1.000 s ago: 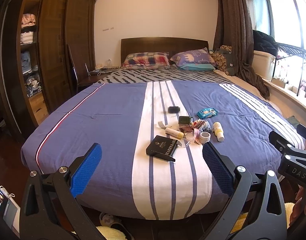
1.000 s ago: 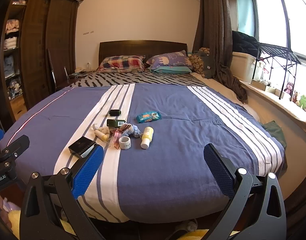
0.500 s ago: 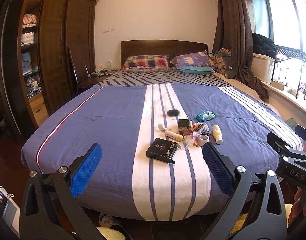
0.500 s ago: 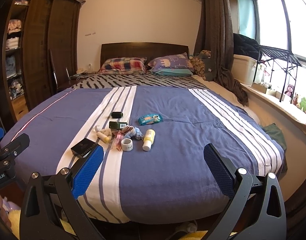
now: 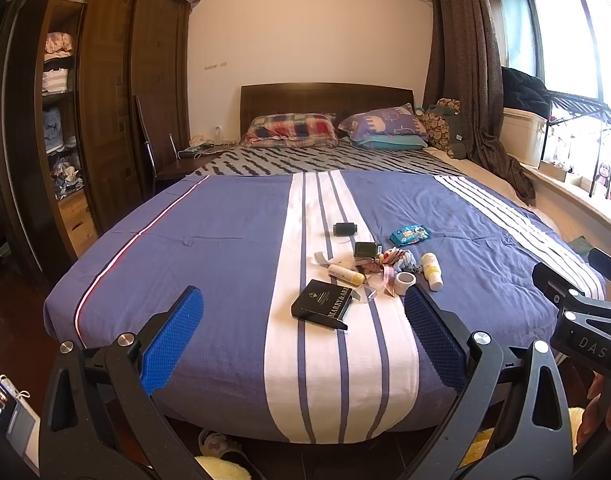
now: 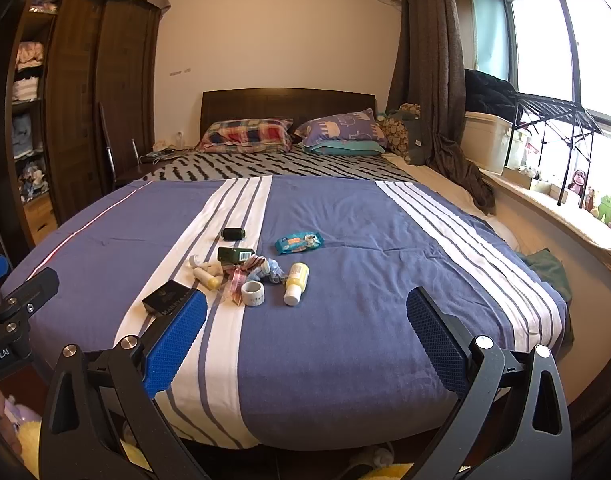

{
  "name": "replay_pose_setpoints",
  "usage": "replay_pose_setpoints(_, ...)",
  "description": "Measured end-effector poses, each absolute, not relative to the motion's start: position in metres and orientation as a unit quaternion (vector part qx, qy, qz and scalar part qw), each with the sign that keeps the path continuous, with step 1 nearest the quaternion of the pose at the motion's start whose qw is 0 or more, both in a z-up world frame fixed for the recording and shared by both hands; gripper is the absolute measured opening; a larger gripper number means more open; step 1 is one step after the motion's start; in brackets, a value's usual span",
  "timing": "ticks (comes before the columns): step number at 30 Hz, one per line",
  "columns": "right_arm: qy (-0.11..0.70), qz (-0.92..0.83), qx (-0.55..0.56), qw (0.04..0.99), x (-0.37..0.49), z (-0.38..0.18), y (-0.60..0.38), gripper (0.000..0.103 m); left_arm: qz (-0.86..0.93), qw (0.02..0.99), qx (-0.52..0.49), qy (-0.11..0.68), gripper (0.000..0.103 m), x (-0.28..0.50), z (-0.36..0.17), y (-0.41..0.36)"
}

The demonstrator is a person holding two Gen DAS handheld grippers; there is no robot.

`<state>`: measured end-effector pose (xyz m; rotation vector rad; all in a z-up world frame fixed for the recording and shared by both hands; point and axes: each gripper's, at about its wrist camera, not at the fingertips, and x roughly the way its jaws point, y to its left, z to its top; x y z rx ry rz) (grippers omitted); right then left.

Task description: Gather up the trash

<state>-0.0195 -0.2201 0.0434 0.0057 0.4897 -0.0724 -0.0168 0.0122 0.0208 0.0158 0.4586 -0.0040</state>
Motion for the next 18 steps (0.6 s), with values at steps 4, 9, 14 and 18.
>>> replay_pose_setpoints(4, 0.243, -0.035, 0.003, 0.970, -0.0193, 0.0432, -0.2196, 0.100, -0.002, 0.974, 0.007, 0.227, 0.095, -0.0168, 0.0208, 0.0122)
replay_pose_setpoints(9, 0.243, -0.033, 0.002, 0.970, -0.0183, 0.0435, -0.2179, 0.100, -0.002, 0.974, 0.008, 0.227, 0.095, -0.0170, 0.0205, 0.0121)
replay_pose_setpoints(14, 0.242, -0.034, 0.003, 0.970, -0.0182, 0.0432, -0.2177, 0.100, -0.002, 0.974, 0.008, 0.227, 0.095, -0.0171, 0.0203, 0.0118)
replay_pose_setpoints(18, 0.242, -0.034, 0.003, 0.970, -0.0181, 0.0434, -0.2177, 0.100, -0.002, 0.974, 0.008, 0.227, 0.095, -0.0172, 0.0201, 0.0118)
